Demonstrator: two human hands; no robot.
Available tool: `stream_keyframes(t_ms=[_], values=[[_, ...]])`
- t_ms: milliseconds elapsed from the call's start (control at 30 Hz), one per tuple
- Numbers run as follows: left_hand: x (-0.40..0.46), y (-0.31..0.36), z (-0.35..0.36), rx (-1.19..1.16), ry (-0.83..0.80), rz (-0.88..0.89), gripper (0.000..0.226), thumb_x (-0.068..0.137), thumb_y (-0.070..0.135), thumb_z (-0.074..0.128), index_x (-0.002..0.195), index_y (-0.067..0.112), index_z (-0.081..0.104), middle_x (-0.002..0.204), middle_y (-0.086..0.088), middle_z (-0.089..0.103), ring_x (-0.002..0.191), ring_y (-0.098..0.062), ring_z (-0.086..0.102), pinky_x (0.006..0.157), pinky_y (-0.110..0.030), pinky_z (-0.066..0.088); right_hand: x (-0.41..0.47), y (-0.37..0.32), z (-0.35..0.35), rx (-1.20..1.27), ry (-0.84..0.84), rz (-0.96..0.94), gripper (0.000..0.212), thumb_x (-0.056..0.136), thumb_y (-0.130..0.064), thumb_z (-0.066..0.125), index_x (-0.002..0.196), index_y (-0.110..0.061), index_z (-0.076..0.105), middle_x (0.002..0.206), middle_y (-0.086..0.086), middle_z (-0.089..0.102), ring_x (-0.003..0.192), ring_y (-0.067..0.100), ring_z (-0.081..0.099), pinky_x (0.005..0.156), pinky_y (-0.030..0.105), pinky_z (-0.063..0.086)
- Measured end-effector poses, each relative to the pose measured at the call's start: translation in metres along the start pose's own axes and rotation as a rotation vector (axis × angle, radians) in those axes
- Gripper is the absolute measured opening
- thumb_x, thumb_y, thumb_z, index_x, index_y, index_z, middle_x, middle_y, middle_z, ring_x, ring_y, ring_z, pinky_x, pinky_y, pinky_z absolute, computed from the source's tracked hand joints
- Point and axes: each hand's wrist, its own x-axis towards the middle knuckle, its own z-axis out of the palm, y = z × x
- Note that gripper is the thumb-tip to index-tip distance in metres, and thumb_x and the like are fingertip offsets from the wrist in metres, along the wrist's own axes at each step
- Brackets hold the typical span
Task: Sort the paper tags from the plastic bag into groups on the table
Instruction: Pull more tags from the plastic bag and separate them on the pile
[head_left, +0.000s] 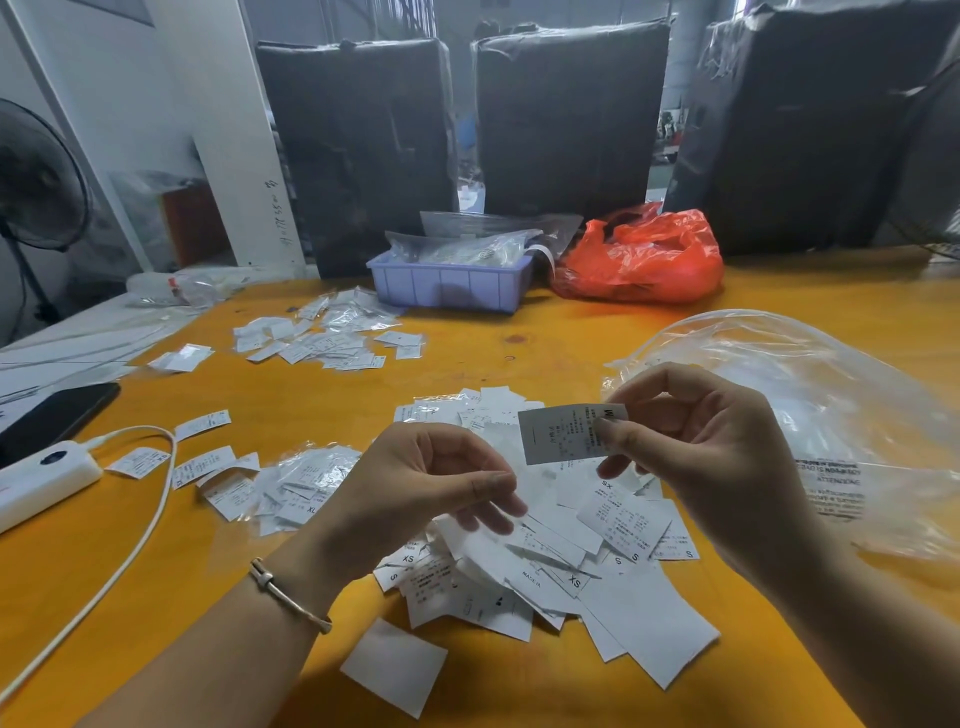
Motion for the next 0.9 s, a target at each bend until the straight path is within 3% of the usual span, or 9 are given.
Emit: stream_keyframes(t_ms=[333,700,900], values=[[-0.0004,-0.0006,-0.0009,0.011,-0.018,0.008,0.008,0.081,0.024,0.075,0.085,0.018,0.077,0.085,-0.011,0.077,0.075,-0.027,0.075,0.059,-0.022,0.055,0.0004,0.0,-0.0005,-0.039,0.002,-0.043,0.009,0.08,0.003,0.07,0.078,-0.001,0.063,0.073,0.004,0.075,0.052,0.02,0.067,0.05,0.014,0.047],[-0.0004,-0.001,-0.0015,0.009,-0.027,0.009,0.012,0.085,0.024,0.072,0.088,0.014,0.077,0.085,-0.013,0.077,0.074,-0.029,0.075,0.059,-0.024,0.056,0.0,0.0019,-0.0003,-0.105,-0.083,-0.042,0.009,0.08,0.003,0.07,0.075,-0.002,0.064,0.069,0.003,0.074,0.053,0.021,0.068,0.051,0.016,0.048],[-0.0001,-0.0012,-0.0014,0.015,-0.048,0.005,0.011,0.086,0.021,0.073,0.088,0.01,0.077,0.084,-0.015,0.077,0.073,-0.03,0.075,0.058,-0.024,0.055,0.002,0.0031,-0.0016,-0.066,0.014,-0.05,0.009,0.081,0.004,0.07,0.076,-0.001,0.064,0.069,0.004,0.074,0.051,0.022,0.067,0.05,0.016,0.047]])
